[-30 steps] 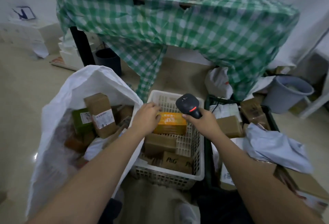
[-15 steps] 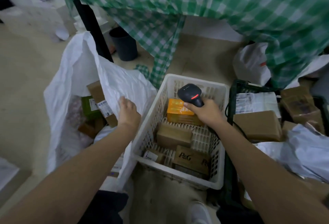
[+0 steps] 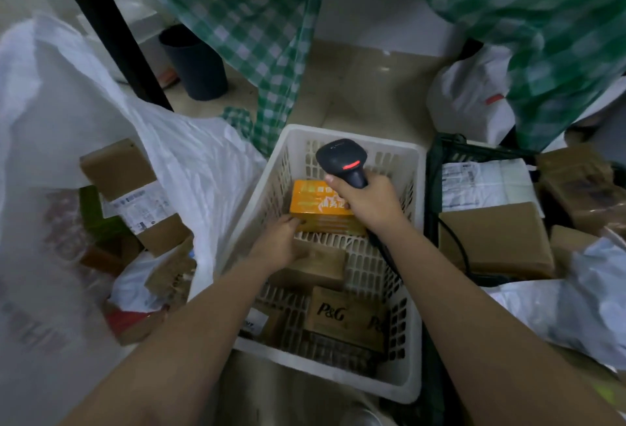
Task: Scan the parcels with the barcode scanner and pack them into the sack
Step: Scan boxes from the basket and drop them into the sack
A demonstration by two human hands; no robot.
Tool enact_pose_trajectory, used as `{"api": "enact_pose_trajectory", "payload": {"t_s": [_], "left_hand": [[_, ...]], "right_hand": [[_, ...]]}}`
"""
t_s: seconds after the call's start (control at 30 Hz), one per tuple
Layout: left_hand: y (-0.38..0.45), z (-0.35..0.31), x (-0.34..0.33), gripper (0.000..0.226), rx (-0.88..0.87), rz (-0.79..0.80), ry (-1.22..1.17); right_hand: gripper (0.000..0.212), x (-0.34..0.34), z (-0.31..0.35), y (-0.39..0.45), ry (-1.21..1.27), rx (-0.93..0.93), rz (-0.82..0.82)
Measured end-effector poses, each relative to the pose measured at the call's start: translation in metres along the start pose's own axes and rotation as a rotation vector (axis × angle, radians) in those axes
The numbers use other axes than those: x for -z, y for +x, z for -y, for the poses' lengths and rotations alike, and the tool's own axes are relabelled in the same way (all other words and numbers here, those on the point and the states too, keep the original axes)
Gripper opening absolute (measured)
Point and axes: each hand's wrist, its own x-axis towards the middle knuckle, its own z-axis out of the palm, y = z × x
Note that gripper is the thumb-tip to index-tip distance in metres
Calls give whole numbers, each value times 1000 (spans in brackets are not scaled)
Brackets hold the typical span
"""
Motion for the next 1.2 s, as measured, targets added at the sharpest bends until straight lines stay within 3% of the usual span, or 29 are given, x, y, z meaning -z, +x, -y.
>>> {"api": "enact_pose_trajectory", "payload": {"t_s": [0.23, 0.3, 0.5, 0.77, 1.1, 1.2], "left_hand": [[48, 33, -62, 109, 57, 387, 294], [57, 40, -71, 112, 19, 424, 379], [60, 43, -71, 100, 3, 219, 265], [17, -6, 1, 102, 18, -86, -15], [-114, -75, 103, 97, -165, -100, -179], [-149, -85, 124, 98, -187, -93, -246]], "right_hand": [[42, -15, -20, 43, -12, -52, 124], [42, -16, -27, 49, -12, -75, 128], [36, -14, -39, 55, -14, -119, 128], [29, 6, -11, 16, 98, -136, -58], [24, 81, 68, -108, 169, 17, -100], [26, 90, 74, -142, 252, -25, -74]]}}
